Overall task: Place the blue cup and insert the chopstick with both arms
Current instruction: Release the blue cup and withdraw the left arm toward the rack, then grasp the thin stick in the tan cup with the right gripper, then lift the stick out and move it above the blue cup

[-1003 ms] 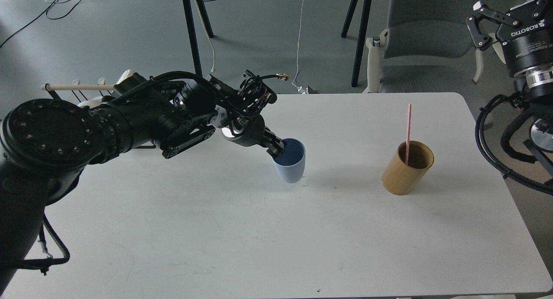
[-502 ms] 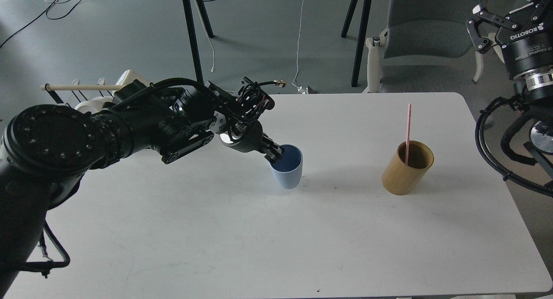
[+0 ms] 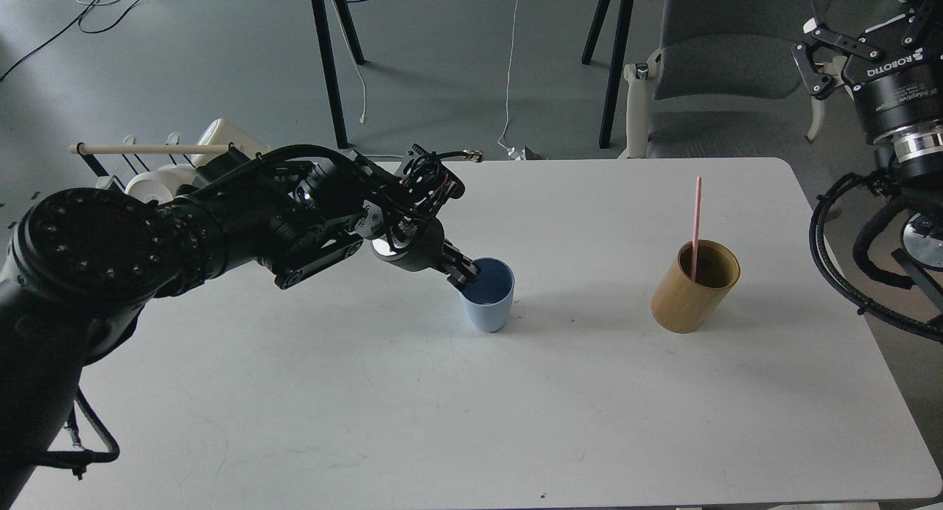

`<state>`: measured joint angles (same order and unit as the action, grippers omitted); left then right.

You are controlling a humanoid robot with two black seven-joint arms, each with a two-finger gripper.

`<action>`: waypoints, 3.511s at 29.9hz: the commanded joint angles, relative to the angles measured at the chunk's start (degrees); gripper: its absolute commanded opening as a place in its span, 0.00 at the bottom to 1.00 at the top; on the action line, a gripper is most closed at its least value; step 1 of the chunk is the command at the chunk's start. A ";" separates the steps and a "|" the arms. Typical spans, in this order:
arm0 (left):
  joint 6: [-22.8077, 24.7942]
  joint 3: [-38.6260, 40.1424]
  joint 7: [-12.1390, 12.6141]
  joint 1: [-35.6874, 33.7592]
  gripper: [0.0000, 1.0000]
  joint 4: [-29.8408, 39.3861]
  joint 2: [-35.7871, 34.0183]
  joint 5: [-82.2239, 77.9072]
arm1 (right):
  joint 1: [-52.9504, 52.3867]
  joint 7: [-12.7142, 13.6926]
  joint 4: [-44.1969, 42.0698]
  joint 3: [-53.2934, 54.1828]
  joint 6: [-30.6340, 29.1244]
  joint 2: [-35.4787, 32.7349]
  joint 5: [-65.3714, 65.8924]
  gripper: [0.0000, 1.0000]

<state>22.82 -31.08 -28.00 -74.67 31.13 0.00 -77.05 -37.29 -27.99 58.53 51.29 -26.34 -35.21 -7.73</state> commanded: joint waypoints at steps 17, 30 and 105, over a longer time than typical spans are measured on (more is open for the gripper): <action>5.18 29.38 0.00 4.17 0.94 2.18 -15.90 10.40 | -5.51 -0.01 0.62 0.21 5.05 -4.42 27.98 0.99; 5.18 57.78 0.00 12.70 0.96 2.36 -19.34 50.39 | -3.32 -0.01 7.30 -5.74 33.16 -6.18 86.26 0.99; 5.18 61.93 0.00 26.51 0.98 3.68 -19.16 60.00 | -12.89 -0.01 1.34 -28.85 54.34 14.11 92.45 0.04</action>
<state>28.00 30.76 -28.01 -48.23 34.89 -19.45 -17.18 -48.05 -28.00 62.27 29.39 28.01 -24.55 83.74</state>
